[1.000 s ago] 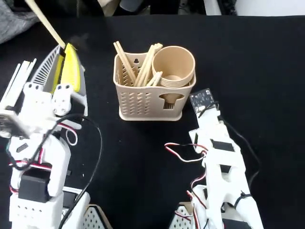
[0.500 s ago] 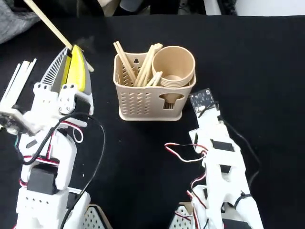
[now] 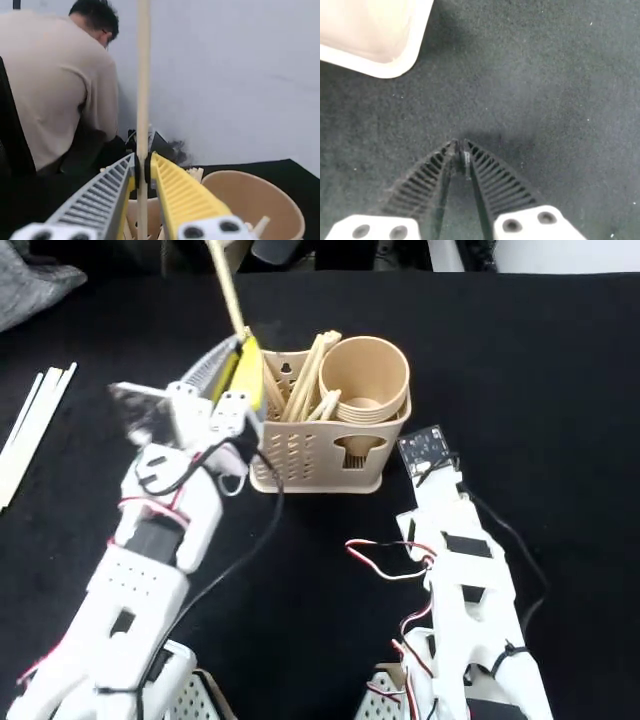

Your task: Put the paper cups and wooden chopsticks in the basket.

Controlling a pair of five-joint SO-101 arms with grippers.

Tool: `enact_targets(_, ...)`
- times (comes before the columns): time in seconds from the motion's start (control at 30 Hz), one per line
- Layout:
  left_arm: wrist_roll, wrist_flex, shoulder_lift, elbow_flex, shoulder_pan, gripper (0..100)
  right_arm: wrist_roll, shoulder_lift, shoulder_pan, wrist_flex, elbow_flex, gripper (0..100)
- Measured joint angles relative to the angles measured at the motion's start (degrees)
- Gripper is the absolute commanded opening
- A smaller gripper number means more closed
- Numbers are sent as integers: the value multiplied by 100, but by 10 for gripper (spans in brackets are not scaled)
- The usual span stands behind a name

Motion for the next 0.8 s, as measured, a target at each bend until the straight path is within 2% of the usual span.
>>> enact_targets(0.13, 0, -431, 738, 9, 62, 29, 18, 0, 0, 0, 0, 12)
enact_targets(0.33, 0, -527, 1134, 9, 97, 35, 193, 0, 0, 0, 0, 12)
enact_targets(0.43, 0, -492, 1178, 9, 97, 113, 211, 0, 0, 0, 0, 12)
enact_targets(0.57, -9, 352, 1160, -149, 97, 177, 211, 0, 0, 0, 0, 12)
enact_targets(0.8, 123, 2708, 624, -932, 114, 203, 211, 0, -9, 0, 0, 12)
